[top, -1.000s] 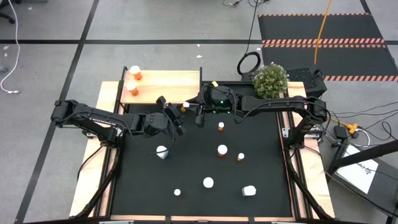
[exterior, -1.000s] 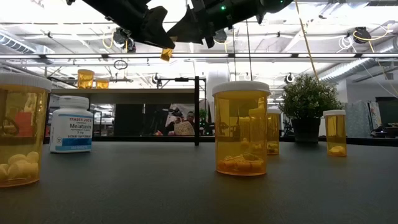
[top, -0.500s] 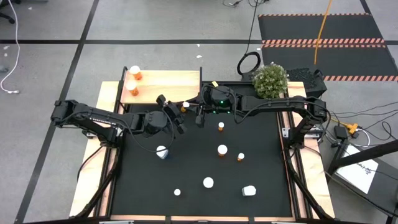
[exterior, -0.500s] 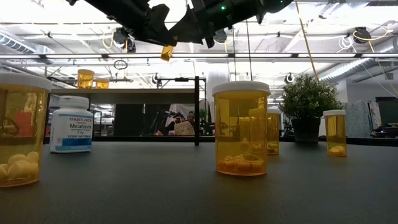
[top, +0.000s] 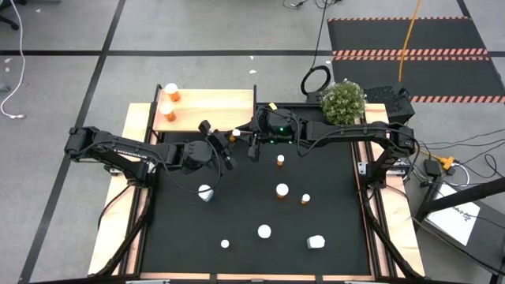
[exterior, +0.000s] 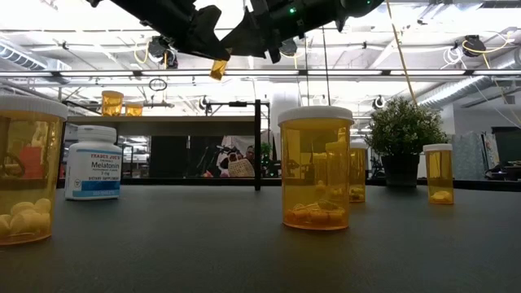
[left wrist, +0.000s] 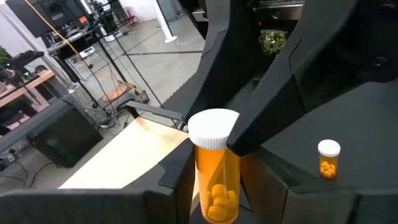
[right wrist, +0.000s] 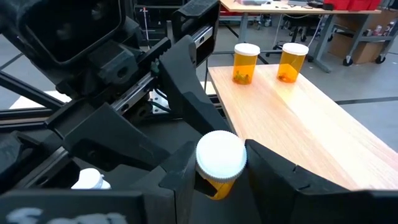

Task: Pick and place medicine bottles onto shelf by color
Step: Put the small orange pill bottle on the shelf

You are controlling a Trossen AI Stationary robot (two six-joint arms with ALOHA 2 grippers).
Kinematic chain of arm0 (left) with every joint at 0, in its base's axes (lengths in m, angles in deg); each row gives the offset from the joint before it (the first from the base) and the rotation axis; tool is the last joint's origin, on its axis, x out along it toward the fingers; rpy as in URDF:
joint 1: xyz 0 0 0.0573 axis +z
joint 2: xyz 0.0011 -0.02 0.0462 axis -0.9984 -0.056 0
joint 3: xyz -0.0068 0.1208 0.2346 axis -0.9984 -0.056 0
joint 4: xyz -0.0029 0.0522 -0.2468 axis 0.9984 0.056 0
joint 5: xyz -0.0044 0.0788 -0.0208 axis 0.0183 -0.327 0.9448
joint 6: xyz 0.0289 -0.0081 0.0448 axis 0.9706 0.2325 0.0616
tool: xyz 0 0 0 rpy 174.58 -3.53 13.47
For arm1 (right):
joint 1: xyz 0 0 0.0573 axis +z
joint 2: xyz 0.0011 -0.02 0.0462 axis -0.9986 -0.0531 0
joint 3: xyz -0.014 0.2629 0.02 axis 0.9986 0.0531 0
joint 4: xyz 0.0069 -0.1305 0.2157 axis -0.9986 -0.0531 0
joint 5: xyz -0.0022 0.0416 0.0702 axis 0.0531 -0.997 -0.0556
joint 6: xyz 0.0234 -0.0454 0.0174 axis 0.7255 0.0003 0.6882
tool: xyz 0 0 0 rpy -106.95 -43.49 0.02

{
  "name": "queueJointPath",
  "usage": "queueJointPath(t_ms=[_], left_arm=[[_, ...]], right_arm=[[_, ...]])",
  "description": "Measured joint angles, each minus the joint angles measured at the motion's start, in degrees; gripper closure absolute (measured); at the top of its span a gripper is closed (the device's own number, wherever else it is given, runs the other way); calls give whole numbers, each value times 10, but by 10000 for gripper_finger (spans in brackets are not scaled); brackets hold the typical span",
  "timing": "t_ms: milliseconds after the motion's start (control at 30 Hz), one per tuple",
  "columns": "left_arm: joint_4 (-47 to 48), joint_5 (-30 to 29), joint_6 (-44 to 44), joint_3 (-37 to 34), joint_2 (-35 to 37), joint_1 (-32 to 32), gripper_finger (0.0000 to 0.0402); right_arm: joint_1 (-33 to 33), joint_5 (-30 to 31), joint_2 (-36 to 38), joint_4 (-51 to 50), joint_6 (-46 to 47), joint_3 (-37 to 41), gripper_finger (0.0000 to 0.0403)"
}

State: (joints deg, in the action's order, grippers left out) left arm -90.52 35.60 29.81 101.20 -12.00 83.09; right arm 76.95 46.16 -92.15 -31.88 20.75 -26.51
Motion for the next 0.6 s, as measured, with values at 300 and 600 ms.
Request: queueJointPath(t_ms=[300,600], left_arm=[[0,3,3,0,0,0,280],[2,2,3,0,5,0,280]], right_arm=[[0,0,0,1,11,0,236],[2,1,25,-24,1,0,162]])
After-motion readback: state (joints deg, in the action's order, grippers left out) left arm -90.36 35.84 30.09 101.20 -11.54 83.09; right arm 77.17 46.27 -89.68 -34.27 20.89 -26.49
